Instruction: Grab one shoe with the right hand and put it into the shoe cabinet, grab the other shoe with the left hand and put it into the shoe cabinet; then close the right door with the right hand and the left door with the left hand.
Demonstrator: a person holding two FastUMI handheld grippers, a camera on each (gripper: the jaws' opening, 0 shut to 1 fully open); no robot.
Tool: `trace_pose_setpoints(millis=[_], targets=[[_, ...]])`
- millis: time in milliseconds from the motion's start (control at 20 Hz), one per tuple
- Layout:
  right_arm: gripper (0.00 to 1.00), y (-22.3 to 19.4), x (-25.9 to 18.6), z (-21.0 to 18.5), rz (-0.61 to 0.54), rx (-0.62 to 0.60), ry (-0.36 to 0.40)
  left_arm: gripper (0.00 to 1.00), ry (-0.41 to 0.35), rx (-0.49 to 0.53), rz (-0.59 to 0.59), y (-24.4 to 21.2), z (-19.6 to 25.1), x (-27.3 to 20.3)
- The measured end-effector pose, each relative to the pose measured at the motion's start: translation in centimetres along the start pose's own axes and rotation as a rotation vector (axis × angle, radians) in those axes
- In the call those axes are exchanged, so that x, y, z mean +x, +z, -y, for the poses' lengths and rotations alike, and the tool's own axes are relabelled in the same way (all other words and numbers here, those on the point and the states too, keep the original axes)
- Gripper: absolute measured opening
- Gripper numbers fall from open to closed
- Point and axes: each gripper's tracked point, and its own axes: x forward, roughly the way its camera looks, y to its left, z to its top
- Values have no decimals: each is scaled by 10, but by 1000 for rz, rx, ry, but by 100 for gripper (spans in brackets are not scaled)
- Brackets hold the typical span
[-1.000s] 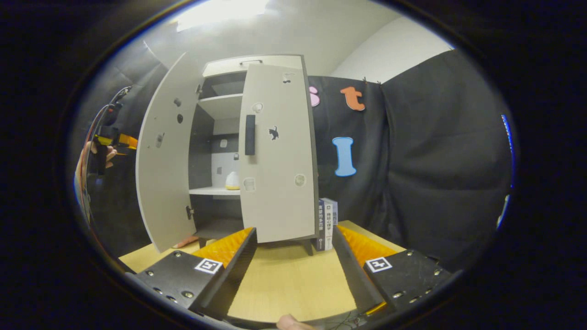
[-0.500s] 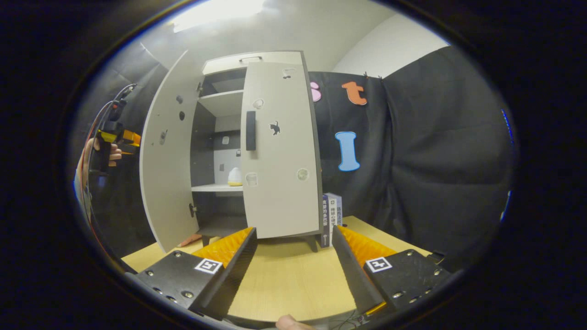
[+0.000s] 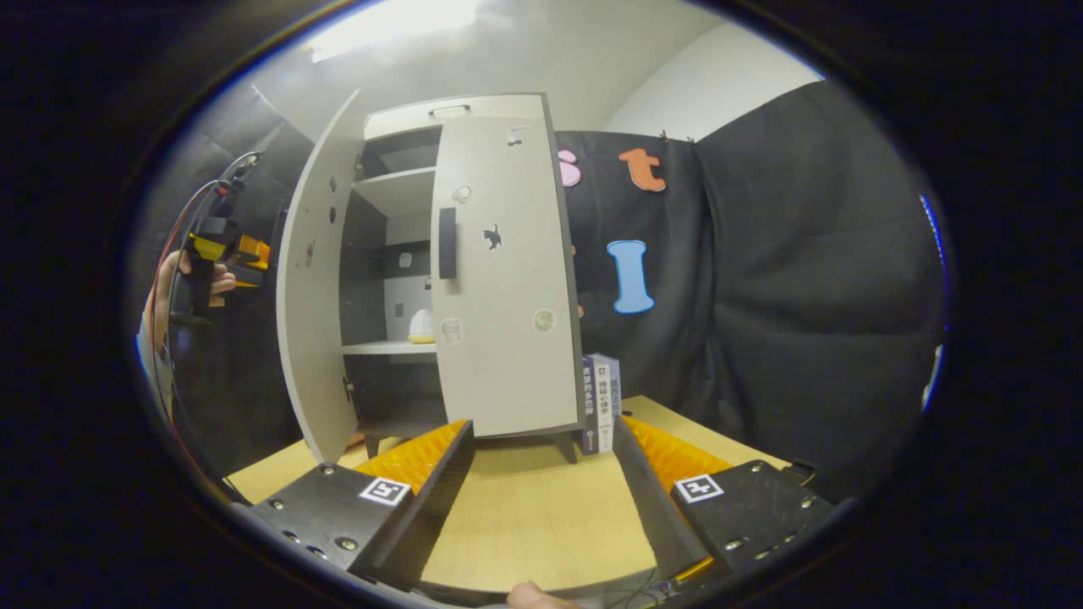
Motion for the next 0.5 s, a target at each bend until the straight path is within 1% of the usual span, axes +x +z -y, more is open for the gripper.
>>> trace_pose_setpoints(millis=[50,100,150,200,250,300,400,500], targets=[[98,3,0,3,4,-2,-3,92,-9,-7,0,1,2,2],[97,7,-2,4,12,-6,-2,87,-25,-19,-8,0,6,3],[98,10,-2,6,16,-8,-4,92,-45,-24,-18,-1,11,4],[98,11,-4,11,16,-9,-8,87,-61,-28,-32,-4,15,5],[98,11,-6,12,16,-7,-13,87,-78,-27,-41,-6,19,5],[98,12,-5,14,15,-6,-18,92,-98,-27,-61,-10,25,4],[98,12,-4,18,11,-7,-29,92,-138,-45,-83,-15,39,-1],[97,12,-5,17,5,-9,-31,93,-153,-38,-115,-22,47,-13]])
